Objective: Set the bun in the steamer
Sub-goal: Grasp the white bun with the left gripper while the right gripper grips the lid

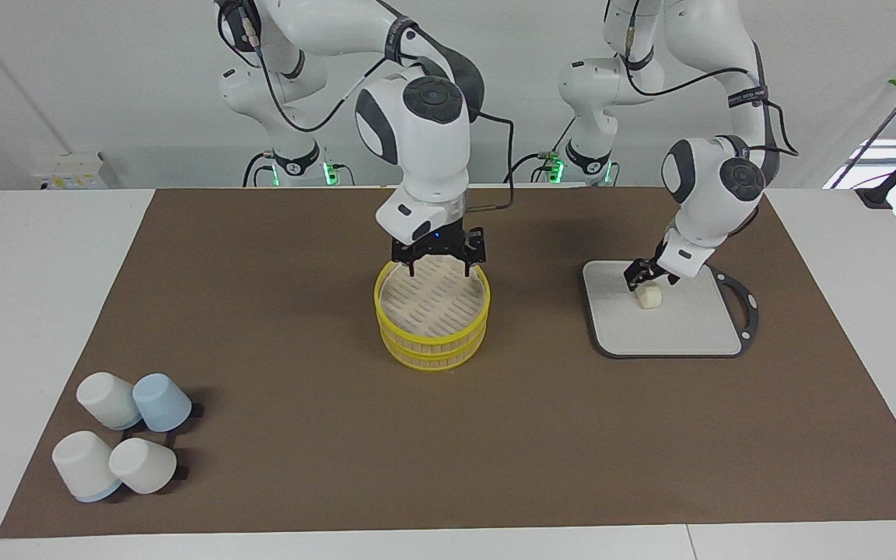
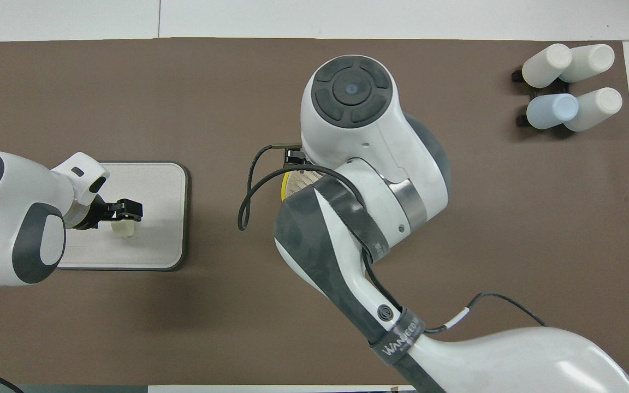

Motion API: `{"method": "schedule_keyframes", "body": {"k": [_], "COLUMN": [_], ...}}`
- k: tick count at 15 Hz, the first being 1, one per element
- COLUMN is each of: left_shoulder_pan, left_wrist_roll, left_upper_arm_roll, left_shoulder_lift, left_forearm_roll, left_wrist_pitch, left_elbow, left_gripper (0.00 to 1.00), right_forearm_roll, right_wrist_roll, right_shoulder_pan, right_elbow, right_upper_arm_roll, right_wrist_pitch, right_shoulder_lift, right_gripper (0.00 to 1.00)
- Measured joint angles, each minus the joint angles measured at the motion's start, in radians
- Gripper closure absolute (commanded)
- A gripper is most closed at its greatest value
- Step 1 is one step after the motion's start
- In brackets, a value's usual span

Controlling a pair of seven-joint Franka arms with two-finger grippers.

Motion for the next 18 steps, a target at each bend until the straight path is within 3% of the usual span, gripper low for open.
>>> {"method": "schedule_keyframes", "body": {"k": [5, 6, 7, 10, 12, 14, 18], "left_shoulder_pan": [0.01, 0.009, 0.009, 0.009, 0.009, 0.009, 0.009], "left_wrist_roll": [0.018, 0.019, 0.021, 0.022, 0.023, 0.023, 0.021], "left_upper_arm_roll": [0.001, 0.0, -0.001, -0.004, -0.007, -0.008, -0.008], "left_shoulder_lift": [0.018, 0.024, 0.033, 0.052, 0.051, 0.05, 0.05], "left_forearm_roll": [0.0, 0.001, 0.001, 0.001, 0.001, 0.001, 0.001], "left_wrist_pitch": [0.059, 0.063, 0.067, 0.071, 0.07, 0.067, 0.015], "left_elbow": [-0.039, -0.04, -0.04, -0.041, -0.037, -0.034, -0.002], "left_gripper": [0.01, 0.06, 0.15, 0.58, 0.78, 0.83, 0.83], "right_forearm_roll": [-0.004, -0.004, -0.005, -0.007, -0.007, -0.007, -0.006], "right_wrist_roll": [0.045, 0.058, 0.08, 0.11, 0.114, 0.114, 0.115], "right_shoulder_pan": [0.07, 0.089, 0.109, 0.138, 0.136, 0.133, 0.133], "right_elbow": [0.121, 0.124, 0.125, 0.119, 0.102, 0.073, 0.01], "right_upper_arm_roll": [-0.003, -0.004, -0.004, -0.005, -0.006, -0.008, -0.009], "right_wrist_pitch": [0.023, 0.024, 0.024, 0.026, 0.038, 0.07, 0.135], "right_shoulder_lift": [0.128, 0.135, 0.139, 0.148, 0.151, 0.15, 0.139], "right_gripper": [0.0, 0.0, 0.0, 0.0, 0.0, 0.0, 0.0]}}
